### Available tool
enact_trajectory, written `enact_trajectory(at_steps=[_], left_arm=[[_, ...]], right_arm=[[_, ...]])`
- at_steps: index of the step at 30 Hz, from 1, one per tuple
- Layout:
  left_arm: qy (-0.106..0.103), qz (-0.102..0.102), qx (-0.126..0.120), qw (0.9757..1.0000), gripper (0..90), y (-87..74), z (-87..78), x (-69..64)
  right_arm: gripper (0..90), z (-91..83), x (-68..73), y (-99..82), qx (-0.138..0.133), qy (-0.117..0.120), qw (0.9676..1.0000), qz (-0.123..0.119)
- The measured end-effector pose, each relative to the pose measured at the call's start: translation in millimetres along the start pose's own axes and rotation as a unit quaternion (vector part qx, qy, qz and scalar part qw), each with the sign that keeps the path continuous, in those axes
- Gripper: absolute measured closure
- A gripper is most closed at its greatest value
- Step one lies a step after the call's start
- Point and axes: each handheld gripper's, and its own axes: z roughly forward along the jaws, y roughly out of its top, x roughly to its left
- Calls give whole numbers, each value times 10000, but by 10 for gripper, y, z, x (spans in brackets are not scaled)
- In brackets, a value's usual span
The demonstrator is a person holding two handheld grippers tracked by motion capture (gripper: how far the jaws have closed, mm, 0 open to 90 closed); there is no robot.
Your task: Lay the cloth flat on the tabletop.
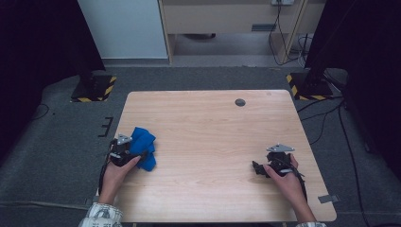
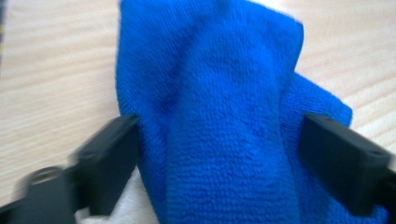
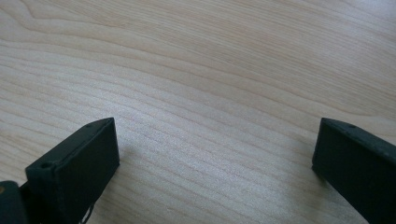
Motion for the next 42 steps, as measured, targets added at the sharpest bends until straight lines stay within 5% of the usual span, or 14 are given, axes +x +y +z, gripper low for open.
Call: enact_trajectory(at_steps=[10,16,20,27,28,30,39,42], left_arm=[[-416,-9,107,9991,610,18,3,-56],[-569,246,141,9980,703,101,10,-196],[-845,510,89,9951,711,200,1,-436],[-1372,1011,-169,9852,712,500,-16,-1040],[-1372,1011,-169,9852,712,500,-16,-1040],[-1532,1324,-149,9792,712,622,45,-1335],[-1869,1633,-40,9687,712,822,294,-1858],[-2064,1756,102,9625,710,810,389,-2015]], right_arm=[[6,0,1,0,-1,-3,10000,4],[6,0,1,0,-1,-4,10000,0],[7,0,1,0,-2,-6,10000,1],[6,1,1,1,0,-4,10000,3],[6,1,-1,1,2,4,10000,-1],[6,2,0,1,0,1,10000,3],[6,2,-1,1,1,5,10000,-3],[6,2,-1,1,1,6,10000,-5]])
